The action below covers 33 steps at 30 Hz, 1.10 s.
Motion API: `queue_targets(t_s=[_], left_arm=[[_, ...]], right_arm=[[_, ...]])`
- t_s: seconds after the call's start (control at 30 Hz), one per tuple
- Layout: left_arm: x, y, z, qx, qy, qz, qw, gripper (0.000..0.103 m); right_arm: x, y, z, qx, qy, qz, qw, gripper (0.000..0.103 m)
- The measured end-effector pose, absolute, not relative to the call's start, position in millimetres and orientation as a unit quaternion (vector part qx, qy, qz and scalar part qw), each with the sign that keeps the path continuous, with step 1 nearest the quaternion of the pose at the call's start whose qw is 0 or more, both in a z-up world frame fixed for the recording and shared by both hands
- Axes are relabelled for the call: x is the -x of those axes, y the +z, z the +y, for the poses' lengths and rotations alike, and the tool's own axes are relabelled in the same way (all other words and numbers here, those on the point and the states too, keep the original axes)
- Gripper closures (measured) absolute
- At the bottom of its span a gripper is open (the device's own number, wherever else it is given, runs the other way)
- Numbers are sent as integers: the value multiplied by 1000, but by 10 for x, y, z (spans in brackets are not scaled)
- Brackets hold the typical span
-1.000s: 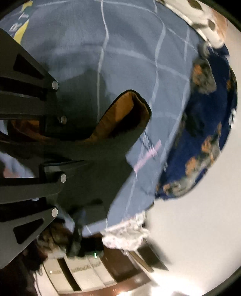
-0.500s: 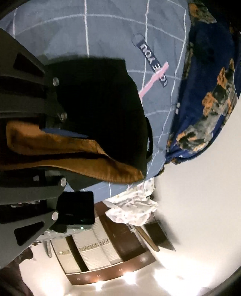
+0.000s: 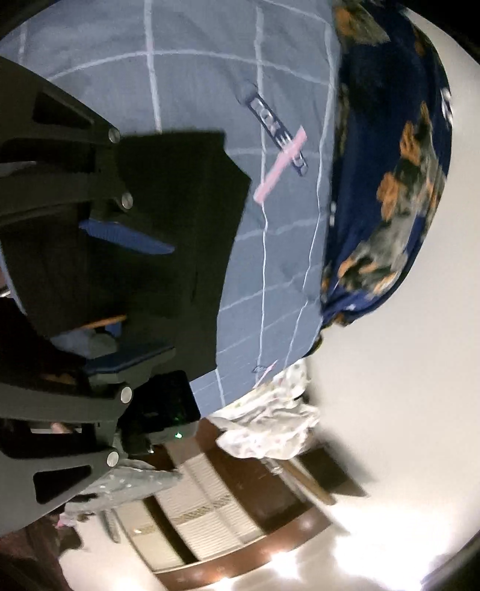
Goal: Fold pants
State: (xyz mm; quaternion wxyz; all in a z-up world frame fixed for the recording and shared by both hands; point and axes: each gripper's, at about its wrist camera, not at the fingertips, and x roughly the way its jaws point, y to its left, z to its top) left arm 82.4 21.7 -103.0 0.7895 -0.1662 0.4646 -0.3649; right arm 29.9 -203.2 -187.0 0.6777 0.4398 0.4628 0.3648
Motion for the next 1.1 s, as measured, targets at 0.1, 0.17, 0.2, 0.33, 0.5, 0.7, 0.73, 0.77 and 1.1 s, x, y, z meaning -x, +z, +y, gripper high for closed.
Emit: queue_targets(t_s=[0.1, 0.17, 0.2, 0.33, 0.5, 0.7, 0.73, 0.77, 1.1], left_arm=[[-742, -1197, 472, 179, -330, 473, 797, 52], [-697, -1294, 556, 165, -305, 480, 806, 52], [-677, -1341, 604, 161, -294, 486, 807, 52], [-600, -1437, 745, 180, -284, 498, 799, 52], [-618, -1403, 668, 192, -292, 500, 792, 50], [-655, -1438, 229, 169, -319, 512, 779, 44], [-652, -1450, 143, 161, -324, 515, 777, 44], [-650, -1467, 61, 153, -328, 517, 775, 44], [-678, -1607, -528, 95, -348, 548, 755, 44]], right_arm=[[-346, -1863, -1939, -401, 337, 492, 696, 52], [-377, -1917, -1886, -380, 319, 517, 697, 85], [-387, -1932, -1874, -377, 313, 525, 696, 86], [-363, -1750, -2023, -395, 317, 499, 703, 88], [-312, -1322, -2526, -396, 311, 455, 735, 90], [-213, -1316, -3632, -409, 217, 429, 776, 90], [-195, -1363, -3774, -412, 203, 430, 778, 90], [-168, -1427, -3915, -418, 188, 431, 778, 90], [8, -1862, -4583, -465, 149, 420, 765, 91]])
